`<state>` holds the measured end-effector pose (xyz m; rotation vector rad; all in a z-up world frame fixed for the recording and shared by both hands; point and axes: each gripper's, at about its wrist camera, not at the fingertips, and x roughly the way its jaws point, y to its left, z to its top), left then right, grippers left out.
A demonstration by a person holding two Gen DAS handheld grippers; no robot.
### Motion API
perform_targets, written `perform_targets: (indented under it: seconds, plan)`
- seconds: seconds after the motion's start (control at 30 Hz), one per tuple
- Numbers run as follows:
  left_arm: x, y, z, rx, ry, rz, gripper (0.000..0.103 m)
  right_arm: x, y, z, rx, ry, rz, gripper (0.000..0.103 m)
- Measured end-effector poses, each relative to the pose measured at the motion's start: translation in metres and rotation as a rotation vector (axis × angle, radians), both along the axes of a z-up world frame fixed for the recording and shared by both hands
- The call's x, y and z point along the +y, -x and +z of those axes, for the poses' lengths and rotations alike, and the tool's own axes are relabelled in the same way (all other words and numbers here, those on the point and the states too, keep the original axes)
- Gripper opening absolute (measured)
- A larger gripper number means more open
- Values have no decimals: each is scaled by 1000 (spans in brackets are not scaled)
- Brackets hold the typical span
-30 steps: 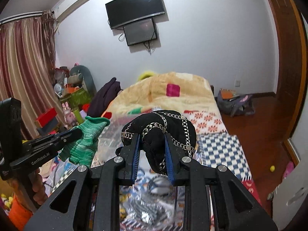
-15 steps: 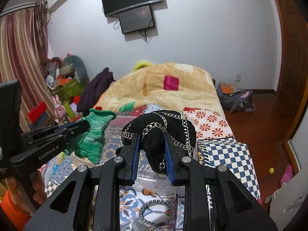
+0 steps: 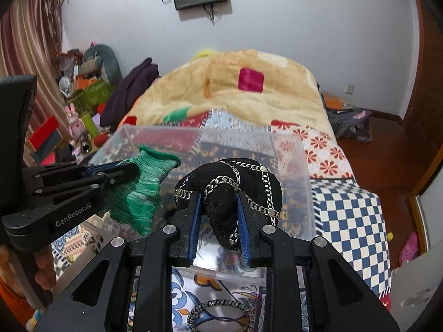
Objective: Organize soft objects
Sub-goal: 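Carry the glove and bag into the clear box and open both tools, then grasp the white cloth with the left tool while the right tool grasps the clear bag of silver items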
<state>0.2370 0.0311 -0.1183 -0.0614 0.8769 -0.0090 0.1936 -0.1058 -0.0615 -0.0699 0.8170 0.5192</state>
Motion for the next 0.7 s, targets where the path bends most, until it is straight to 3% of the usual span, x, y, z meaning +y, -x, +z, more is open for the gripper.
perform_targets:
  seconds: [0.27,0.5,0.7]
  plan:
    - [3,14,10,-30,12,-2,30,-10,14,18,-59,-11,-4,49]
    - [6,55,42,-131,20,0,44,-23,37,44,-131,-47,-9,52]
    - [5,98,61,-198,33,-24,49,-38,65,60,-182,-84,-15,61]
